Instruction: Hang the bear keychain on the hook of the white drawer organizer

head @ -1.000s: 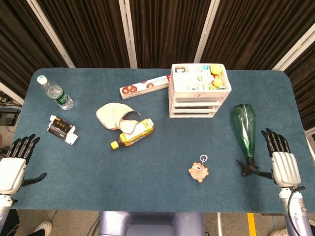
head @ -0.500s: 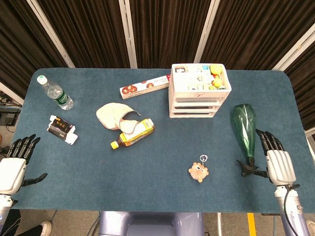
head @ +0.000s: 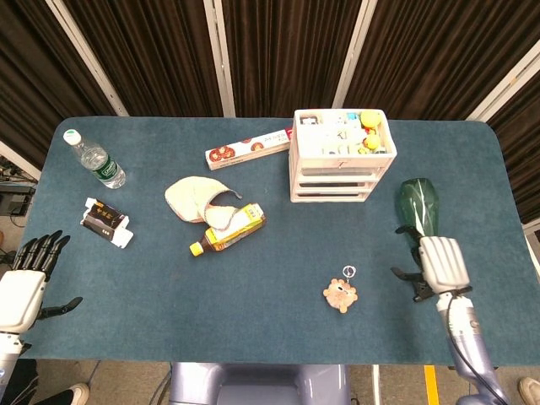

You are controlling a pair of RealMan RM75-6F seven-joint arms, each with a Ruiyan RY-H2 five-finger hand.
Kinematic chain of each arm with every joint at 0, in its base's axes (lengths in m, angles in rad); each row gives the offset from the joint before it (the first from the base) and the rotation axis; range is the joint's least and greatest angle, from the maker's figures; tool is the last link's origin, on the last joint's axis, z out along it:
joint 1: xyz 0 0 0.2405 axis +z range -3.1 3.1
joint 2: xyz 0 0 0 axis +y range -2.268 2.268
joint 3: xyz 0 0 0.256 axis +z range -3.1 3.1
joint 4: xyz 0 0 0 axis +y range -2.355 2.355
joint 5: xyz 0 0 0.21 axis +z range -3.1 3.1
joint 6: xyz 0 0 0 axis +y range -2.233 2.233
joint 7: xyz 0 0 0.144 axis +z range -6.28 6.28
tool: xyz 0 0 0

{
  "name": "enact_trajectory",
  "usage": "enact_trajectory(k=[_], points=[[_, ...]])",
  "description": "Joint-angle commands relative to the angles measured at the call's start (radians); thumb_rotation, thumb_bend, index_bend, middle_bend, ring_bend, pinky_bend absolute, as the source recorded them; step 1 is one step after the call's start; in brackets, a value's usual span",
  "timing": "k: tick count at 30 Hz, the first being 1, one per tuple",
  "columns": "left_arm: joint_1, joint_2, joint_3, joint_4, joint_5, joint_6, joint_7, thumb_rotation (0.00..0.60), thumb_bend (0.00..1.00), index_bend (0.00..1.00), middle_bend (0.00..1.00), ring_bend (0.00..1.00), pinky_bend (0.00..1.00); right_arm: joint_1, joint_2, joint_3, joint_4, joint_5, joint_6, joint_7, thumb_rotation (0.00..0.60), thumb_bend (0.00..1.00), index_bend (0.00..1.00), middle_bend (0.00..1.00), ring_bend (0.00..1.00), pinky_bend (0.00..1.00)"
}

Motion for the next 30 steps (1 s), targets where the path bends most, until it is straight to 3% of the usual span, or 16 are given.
enact_trajectory(k=[1, 11, 21, 30], points=[[-0.001, 0.003, 0.0, -0.003, -0.003, -0.004, -0.002, 0.6, 0.0, 0.0, 0.0, 0.0, 0.0, 0.048, -0.065, 0.005, 0.016, 0.057, -0.037, -0.085, 0.6, 0.07, 0.39, 1.0, 1.0, 0.92], [-0.003, 0.011, 0.001, -0.01, -0.014, -0.015, -0.016, 0.6, 0.0, 0.0, 0.0, 0.0, 0.0, 0.111, -0.181, -0.031, 0.098, 0.122, -0.096, -0.202, 0.6, 0.07, 0.43, 1.0, 1.0, 0.94], [-0.008, 0.012, 0.0, -0.019, -0.026, -0.032, -0.011, 0.6, 0.0, 0.0, 0.0, 0.0, 0.0, 0.134, -0.243, -0.048, 0.168, 0.175, -0.135, -0.209, 0.6, 0.08, 0.49, 1.0, 1.0, 0.94], [-0.011, 0.015, -0.002, -0.027, -0.042, -0.045, -0.011, 0.6, 0.0, 0.0, 0.0, 0.0, 0.0, 0.165, -0.291, -0.044, 0.209, 0.208, -0.161, -0.22, 0.6, 0.09, 0.49, 1.0, 1.0, 0.94]])
